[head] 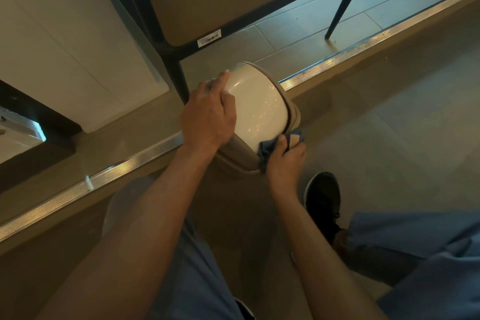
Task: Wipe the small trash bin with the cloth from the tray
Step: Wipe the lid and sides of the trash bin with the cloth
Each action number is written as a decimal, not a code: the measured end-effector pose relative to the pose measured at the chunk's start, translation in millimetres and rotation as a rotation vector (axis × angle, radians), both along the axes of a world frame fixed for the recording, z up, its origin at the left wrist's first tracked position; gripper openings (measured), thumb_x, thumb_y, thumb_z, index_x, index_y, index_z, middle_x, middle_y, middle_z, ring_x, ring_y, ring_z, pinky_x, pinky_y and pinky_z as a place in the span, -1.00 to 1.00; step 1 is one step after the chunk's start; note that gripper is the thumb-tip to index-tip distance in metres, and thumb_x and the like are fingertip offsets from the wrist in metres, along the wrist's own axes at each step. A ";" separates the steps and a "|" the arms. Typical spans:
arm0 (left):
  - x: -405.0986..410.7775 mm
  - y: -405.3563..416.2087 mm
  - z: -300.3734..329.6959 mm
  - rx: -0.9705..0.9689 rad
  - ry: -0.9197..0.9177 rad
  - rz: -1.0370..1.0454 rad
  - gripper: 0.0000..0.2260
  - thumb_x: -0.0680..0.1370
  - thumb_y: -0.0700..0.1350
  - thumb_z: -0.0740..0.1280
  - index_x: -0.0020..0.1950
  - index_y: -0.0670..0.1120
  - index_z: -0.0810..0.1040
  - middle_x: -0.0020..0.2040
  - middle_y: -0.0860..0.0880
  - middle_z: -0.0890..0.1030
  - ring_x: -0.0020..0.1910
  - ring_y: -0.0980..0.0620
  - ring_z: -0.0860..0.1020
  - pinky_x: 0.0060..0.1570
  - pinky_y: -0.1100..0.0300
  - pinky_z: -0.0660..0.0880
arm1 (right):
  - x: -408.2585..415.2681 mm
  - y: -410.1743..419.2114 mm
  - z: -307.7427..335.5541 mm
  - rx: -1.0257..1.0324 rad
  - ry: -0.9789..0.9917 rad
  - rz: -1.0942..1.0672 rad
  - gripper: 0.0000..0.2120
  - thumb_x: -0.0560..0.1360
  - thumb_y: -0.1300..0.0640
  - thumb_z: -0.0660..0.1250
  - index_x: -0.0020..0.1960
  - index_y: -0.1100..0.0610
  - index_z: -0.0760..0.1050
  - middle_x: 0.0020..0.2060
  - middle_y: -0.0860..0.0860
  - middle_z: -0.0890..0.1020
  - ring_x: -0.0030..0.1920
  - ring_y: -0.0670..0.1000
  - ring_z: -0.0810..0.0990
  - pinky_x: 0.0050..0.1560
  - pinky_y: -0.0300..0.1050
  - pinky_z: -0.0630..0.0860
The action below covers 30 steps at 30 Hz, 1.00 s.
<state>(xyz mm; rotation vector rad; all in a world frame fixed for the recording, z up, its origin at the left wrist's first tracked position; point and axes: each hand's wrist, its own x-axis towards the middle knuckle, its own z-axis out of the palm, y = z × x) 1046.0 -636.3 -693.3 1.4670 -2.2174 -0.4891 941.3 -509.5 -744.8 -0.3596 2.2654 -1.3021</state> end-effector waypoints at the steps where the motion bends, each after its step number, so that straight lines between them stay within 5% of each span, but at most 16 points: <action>1: 0.6 -0.8 0.3 0.003 -0.001 -0.004 -0.57 0.70 0.02 0.04 0.58 0.06 0.30 0.39 -0.10 0.50 0.29 -0.07 0.50 0.05 0.13 0.38 | 10.8 6.0 -1.0 -0.022 -0.010 -0.011 -0.61 0.70 0.02 0.16 0.40 0.26 0.28 0.27 0.17 0.42 0.26 0.12 0.45 0.30 0.08 0.42; 6: 2.4 1.5 3.5 -0.006 -0.007 -0.004 -0.57 0.70 0.00 0.06 0.58 0.05 0.31 0.39 -0.10 0.49 0.29 -0.08 0.50 0.03 0.14 0.35 | -6.0 -3.7 -1.2 -0.027 -0.033 -0.018 -0.62 0.69 0.00 0.17 0.37 0.25 0.29 0.20 0.13 0.43 0.24 0.12 0.46 0.23 0.01 0.41; 11: -0.7 4.2 1.8 -0.007 -0.020 0.014 -0.56 0.70 0.02 0.05 0.59 0.05 0.29 0.38 -0.11 0.49 0.27 -0.07 0.50 0.02 0.17 0.33 | -41.7 -25.9 5.0 -0.014 0.008 0.016 -0.60 0.70 -0.05 0.14 0.35 0.25 0.33 0.24 0.18 0.46 0.22 0.12 0.50 0.28 0.14 0.47; 18: 3.4 -0.5 0.5 -0.012 -0.009 0.004 -0.57 0.70 0.00 0.06 0.57 0.06 0.32 0.37 -0.10 0.51 0.28 -0.09 0.50 0.02 0.17 0.32 | 20.8 7.5 -2.8 -0.052 -0.032 -0.018 -0.57 0.70 0.03 0.18 0.45 0.26 0.23 0.25 0.11 0.37 0.24 0.06 0.41 0.15 -0.22 0.26; 24: 4.1 1.6 0.3 -0.015 -0.033 0.006 -0.56 0.69 0.02 0.04 0.58 0.05 0.31 0.38 -0.10 0.50 0.29 -0.10 0.50 0.02 0.16 0.32 | -26.5 -15.7 -3.6 -0.029 -0.027 0.014 -0.52 0.67 -0.06 0.23 0.42 0.24 0.26 0.31 0.15 0.40 0.31 0.11 0.43 0.32 0.05 0.40; 30: 1.0 2.5 -1.2 -0.006 -0.015 0.026 -0.57 0.70 0.02 0.04 0.58 0.07 0.30 0.39 -0.10 0.49 0.30 -0.08 0.48 0.04 0.16 0.33 | -2.9 -7.0 -6.5 -0.079 -0.048 -0.026 -0.53 0.68 -0.01 0.22 0.47 0.23 0.23 0.35 0.17 0.38 0.34 0.11 0.40 0.34 -0.03 0.36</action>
